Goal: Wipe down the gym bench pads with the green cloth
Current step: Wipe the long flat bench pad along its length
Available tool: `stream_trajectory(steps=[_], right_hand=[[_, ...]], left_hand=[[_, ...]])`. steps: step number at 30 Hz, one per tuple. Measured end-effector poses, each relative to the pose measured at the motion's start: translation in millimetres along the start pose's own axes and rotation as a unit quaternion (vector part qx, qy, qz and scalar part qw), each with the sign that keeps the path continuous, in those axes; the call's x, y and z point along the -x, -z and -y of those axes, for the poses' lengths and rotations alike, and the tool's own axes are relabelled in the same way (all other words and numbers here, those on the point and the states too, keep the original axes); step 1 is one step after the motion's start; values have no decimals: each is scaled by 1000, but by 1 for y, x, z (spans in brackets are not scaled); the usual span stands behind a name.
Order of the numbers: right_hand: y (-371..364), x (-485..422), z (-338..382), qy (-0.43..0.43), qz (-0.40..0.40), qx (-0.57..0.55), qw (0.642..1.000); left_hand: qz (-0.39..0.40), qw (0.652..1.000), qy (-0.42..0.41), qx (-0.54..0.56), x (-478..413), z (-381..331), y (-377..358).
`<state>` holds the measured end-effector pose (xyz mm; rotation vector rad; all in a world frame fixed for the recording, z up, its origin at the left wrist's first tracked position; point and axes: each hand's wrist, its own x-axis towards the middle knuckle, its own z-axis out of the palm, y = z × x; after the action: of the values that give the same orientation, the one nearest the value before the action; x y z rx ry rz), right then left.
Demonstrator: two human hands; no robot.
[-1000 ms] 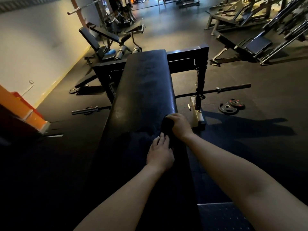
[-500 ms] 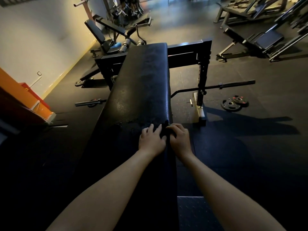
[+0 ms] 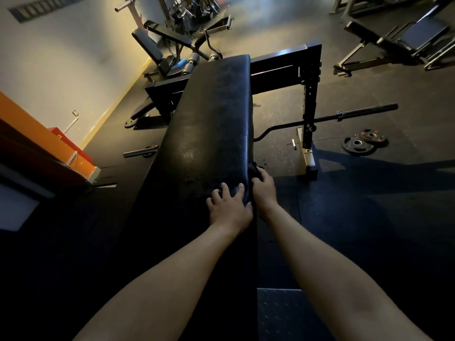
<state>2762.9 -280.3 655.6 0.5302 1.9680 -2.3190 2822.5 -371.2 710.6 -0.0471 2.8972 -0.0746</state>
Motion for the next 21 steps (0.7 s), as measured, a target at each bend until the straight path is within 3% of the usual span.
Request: stream_trajectory(steps=[4,9,16,21], right_hand=[[9,32,-16,5,-36,13,999],[13,21,-24,-2,-19,10,1000],[8,-4,0,-40,31,-105,993],[13,18,-15,-56,32,-84,994]], left_hand=[[9,1000,0,11,-2,-1,3],[6,1000,-4,9,-4,0,2],[-4,1000,-2,-4,-5,-2,0],[-1,1000,-2,-8,-6,-4,1]])
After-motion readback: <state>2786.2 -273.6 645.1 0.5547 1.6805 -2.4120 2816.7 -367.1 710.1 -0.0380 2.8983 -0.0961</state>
